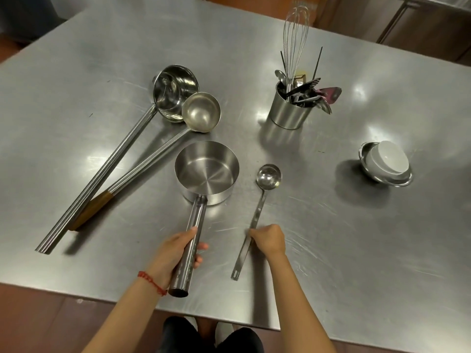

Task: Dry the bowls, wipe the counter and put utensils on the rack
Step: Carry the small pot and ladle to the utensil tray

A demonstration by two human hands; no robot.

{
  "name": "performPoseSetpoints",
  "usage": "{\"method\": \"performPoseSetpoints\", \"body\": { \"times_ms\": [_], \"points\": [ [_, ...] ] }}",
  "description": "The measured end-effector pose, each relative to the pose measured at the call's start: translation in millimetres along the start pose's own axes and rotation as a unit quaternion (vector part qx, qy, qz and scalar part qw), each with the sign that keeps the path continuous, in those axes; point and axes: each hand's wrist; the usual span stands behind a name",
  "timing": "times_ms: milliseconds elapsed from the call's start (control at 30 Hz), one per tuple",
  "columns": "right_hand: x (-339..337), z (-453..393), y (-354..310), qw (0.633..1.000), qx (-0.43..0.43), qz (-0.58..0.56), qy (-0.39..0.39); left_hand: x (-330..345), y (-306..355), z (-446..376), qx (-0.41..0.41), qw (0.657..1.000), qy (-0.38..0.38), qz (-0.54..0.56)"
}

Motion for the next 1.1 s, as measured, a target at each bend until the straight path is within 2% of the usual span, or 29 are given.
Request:
{"method": "performPoseSetpoints", "body": {
  "times_ms": [100,167,300,367,467,600,700,900,1100],
  "points": [
    [-5.1,7.2,18.3,0.998,-0.042,-0.04,-0.014,3.2,-2.5,0.1,0.0,1.0,-0.001,0.004],
    [-7.2,11.8,29.2,0.993,-0.048,-0.108,-0.021,6.4,-3.8,0.6,0.001,1.0,0.003,0.008],
    [-9.2,20.8,41.7,0.951,0.011,-0.292,-0.1,13.1,-3.2,2.9,-0.001,1.0,0.01,0.021],
    [-10.9,27.6,41.0,0.932,0.022,-0.339,-0.123,18.4,-1.5,5.7,-0.012,0.999,-0.001,0.047],
    [-14.6,35.0,37.6,0.938,0.003,-0.329,-0.105,28.8,2.7,9.9,-0.023,0.998,-0.008,0.066],
    [-23.7,44.4,36.6,0.949,-0.039,-0.303,-0.077,39.4,2.7,19.9,0.01,1.0,0.0,0.023],
    [-30.9,50.9,40.4,0.949,-0.06,-0.298,-0.088,43.5,0.1,32.2,0.066,0.998,-0.001,-0.009],
    [-46.7,64.3,40.0,0.941,-0.117,-0.299,-0.11,59.7,23.7,49.2,0.139,0.99,-0.003,0.018],
    [-55.9,79.0,21.6,0.93,-0.157,-0.296,-0.149,42.5,19.3,72.0,0.156,0.984,0.047,0.067]
  ]
}}
Point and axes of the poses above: each hand's wrist, its own z-axis away from the middle knuckle, its own x-axis out of the palm, y = z × x, and after that the axes turned 10 degrees about x, right-handed
